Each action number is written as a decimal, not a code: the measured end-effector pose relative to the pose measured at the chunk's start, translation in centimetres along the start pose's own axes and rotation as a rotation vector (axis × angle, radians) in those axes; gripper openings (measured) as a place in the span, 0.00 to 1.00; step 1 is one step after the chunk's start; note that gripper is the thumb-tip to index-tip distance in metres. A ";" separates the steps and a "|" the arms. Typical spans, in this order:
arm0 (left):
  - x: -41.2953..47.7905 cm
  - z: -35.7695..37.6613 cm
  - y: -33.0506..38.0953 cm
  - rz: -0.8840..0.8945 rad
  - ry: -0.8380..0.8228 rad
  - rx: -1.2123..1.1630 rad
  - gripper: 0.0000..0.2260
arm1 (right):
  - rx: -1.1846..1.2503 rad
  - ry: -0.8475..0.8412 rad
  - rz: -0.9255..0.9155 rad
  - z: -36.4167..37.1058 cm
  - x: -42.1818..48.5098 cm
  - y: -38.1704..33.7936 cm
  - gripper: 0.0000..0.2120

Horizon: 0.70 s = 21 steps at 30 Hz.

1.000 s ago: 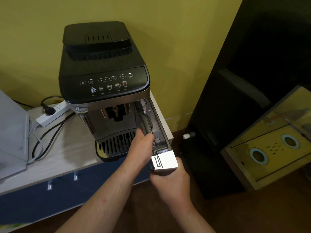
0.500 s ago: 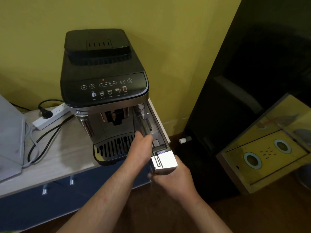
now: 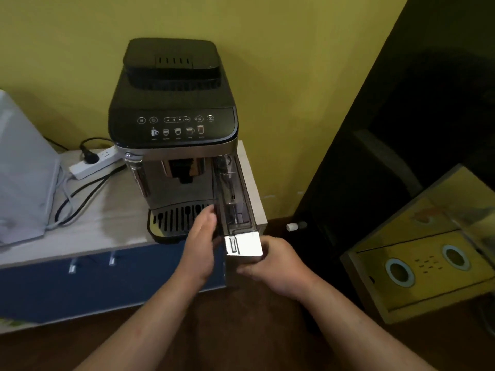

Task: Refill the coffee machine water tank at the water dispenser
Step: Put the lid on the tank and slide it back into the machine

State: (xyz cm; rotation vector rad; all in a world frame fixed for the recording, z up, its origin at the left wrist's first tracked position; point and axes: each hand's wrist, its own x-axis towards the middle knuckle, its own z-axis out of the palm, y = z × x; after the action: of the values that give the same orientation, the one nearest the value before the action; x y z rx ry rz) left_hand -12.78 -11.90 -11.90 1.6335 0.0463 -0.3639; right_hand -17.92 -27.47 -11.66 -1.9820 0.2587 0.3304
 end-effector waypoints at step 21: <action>-3.9 6.6 -0.2 0.048 0.555 0.433 0.41 | 0.033 -0.313 -0.174 -3.7 5.2 2.5 0.12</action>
State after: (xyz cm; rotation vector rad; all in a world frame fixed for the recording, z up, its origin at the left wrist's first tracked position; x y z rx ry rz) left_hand -17.90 -17.59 -11.37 2.1206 0.3668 0.1395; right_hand -13.42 -32.04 -14.09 -1.8732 -0.1062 0.5127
